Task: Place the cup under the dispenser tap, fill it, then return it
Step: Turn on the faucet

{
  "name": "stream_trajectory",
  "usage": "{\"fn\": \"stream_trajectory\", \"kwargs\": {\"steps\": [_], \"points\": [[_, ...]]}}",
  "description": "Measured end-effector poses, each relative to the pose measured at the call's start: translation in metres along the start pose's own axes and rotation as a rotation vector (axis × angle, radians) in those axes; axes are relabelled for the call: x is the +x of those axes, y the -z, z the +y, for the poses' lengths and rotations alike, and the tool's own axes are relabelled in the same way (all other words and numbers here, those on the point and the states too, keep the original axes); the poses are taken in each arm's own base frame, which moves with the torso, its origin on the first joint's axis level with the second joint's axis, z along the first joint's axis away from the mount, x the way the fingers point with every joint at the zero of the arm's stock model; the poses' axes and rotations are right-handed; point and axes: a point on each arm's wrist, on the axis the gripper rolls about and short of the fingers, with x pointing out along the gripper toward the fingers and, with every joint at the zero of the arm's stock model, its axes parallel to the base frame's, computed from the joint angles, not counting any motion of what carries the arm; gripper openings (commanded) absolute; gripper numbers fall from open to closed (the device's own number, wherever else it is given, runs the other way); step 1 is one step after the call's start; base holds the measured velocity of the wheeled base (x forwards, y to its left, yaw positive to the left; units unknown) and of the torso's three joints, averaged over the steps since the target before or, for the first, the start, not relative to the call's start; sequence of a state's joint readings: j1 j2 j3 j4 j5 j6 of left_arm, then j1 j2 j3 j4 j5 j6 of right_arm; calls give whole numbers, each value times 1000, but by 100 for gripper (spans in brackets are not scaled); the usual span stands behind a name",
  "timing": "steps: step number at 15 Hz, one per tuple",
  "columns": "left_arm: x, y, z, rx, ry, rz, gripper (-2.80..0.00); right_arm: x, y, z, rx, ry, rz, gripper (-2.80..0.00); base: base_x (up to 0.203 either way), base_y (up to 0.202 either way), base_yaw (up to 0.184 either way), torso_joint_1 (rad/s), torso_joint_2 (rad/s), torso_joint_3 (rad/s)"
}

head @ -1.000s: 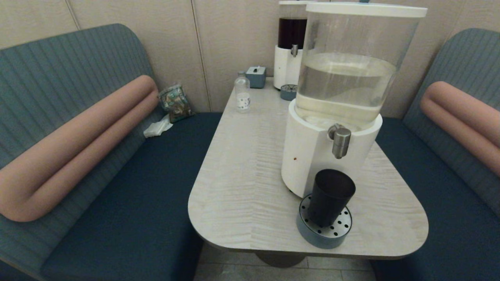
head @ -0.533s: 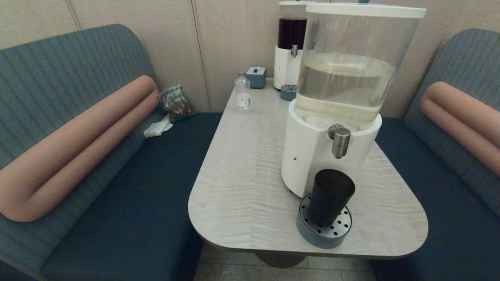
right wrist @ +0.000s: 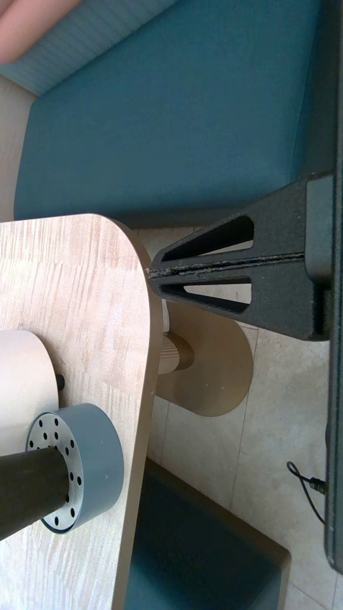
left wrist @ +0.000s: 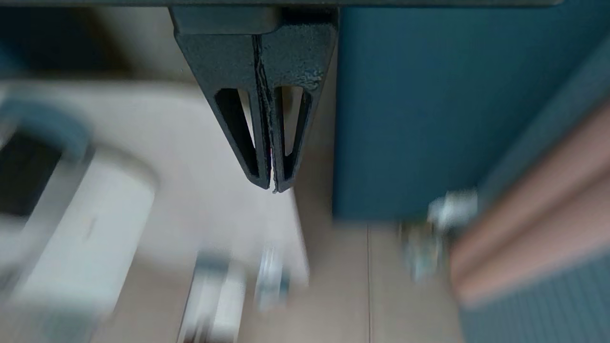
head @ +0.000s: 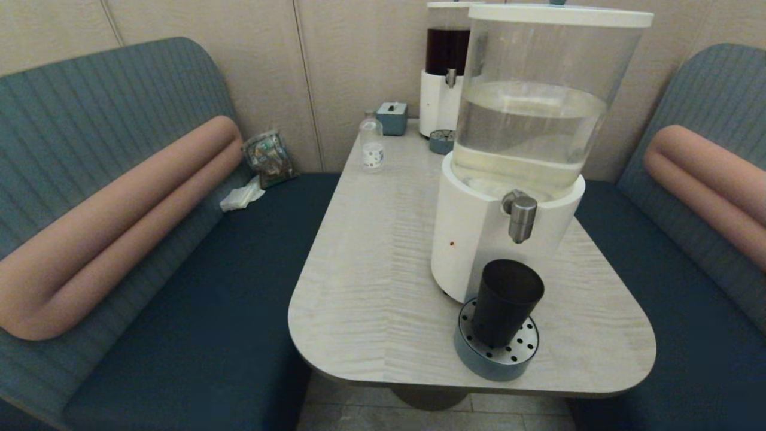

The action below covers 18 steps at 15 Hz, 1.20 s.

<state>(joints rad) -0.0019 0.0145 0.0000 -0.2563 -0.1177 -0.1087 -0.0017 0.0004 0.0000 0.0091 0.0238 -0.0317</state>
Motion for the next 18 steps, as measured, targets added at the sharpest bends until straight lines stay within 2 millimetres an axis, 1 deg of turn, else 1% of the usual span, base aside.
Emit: {"fn": "stream_trajectory", "kwargs": {"steps": [1,3,7,8,13,16,18], "points": [[-1,8,1,12,-23,69,-280,0,0,0,0,0,0,-280,0,0,0,0,0,0],[-3,18,4,5,-107,159,-280,0,0,0,0,0,0,-280,0,0,0,0,0,0],[-4,21,5,-121,-169,181,-280,0,0,0,-1,0,0,-280,0,0,0,0,0,0],[-4,21,5,-127,-173,175,-280,0,0,0,-2,0,0,-280,0,0,0,0,0,0],[-4,21,5,-3,-163,188,-280,0,0,0,-5,1,1,-280,0,0,0,0,0,0],[-5,26,5,83,-136,250,-280,0,0,0,-11,0,2,-280,0,0,0,0,0,0],[-5,25,5,103,-126,244,-280,0,0,0,-20,0,2,-280,0,0,0,0,0,0]]}}
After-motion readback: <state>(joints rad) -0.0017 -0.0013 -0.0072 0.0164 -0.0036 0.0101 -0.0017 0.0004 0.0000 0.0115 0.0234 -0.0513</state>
